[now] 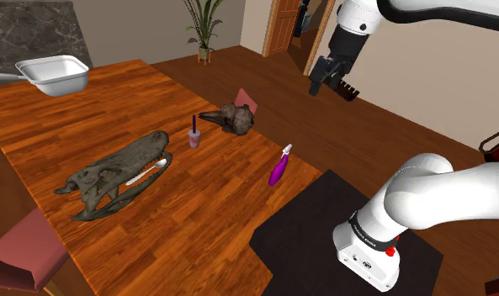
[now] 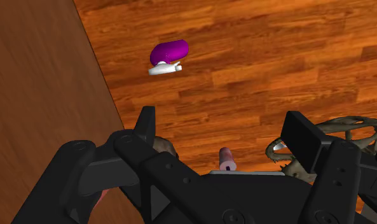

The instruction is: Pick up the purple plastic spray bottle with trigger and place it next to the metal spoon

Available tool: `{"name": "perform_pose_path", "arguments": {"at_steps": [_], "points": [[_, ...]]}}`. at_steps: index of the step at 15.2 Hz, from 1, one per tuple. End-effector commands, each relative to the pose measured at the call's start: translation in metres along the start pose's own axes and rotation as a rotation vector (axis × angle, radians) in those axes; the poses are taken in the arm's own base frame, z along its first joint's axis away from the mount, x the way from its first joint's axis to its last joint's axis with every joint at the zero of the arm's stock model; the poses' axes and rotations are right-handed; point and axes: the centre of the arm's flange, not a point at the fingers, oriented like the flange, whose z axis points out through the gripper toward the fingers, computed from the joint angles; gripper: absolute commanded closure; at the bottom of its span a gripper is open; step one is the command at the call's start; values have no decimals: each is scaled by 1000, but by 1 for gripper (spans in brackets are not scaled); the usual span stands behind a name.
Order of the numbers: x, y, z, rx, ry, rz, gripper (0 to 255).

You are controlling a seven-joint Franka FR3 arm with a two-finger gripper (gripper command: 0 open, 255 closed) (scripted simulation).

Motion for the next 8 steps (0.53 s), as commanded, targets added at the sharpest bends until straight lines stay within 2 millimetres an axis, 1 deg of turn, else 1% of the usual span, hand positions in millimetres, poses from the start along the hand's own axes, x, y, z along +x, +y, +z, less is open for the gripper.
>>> {"name": "perform_pose_path", "arguments": {"at_steps": [1, 8], "points": [[0, 0, 0, 0, 0, 0, 0], [-6, -17, 92, -49, 35, 202, 0]]}}
